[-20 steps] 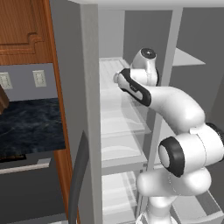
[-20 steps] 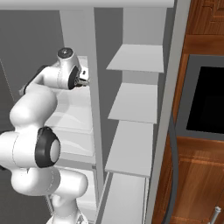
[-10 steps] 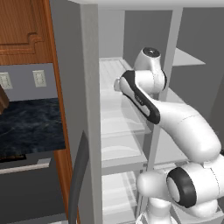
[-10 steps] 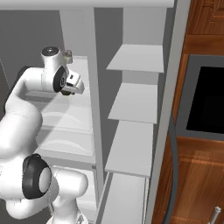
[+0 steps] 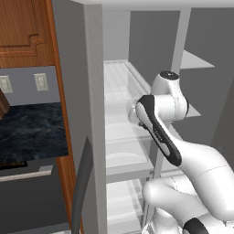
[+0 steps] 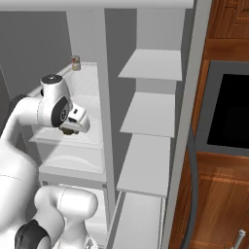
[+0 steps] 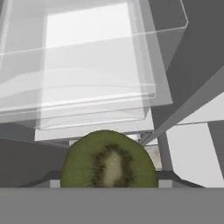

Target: Take the eggplant and kiwi from the fridge shelf and place them in the freezer drawer to begin freezing them.

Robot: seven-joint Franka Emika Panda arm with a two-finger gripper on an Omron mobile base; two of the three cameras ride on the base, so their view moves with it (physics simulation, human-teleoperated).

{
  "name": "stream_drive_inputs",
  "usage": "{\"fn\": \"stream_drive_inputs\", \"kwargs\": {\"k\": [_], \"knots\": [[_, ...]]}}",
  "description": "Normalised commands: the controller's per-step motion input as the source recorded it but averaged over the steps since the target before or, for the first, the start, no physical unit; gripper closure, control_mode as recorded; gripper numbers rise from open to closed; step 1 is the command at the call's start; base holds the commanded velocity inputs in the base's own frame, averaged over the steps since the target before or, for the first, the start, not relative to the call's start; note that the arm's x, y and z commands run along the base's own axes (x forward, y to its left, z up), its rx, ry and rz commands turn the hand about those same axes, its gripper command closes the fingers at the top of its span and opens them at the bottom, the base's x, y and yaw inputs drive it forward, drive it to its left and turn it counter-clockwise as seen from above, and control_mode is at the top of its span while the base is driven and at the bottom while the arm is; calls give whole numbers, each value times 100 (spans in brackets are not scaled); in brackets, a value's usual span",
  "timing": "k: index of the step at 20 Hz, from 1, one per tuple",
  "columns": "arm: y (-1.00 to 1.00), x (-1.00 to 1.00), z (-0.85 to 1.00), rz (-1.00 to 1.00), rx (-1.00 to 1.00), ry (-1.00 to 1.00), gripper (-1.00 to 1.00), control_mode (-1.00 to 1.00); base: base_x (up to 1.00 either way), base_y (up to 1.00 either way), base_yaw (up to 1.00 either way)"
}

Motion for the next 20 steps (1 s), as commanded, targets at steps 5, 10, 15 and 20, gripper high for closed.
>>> {"fn": "stream_drive_inputs", "kwargs": {"k": [5, 10, 15, 20], "knots": [[0, -13, -4, 0, 0, 5, 100, -100, 0, 0, 0], [0, -4, 0, 0, 0, 0, 100, 100, -12, 1, 0], [0, 0, 0, 0, 0, 0, 100, 100, -68, 2, -9], [0, 0, 0, 0, 0, 0, 100, 100, -93, 0, -20]]}}
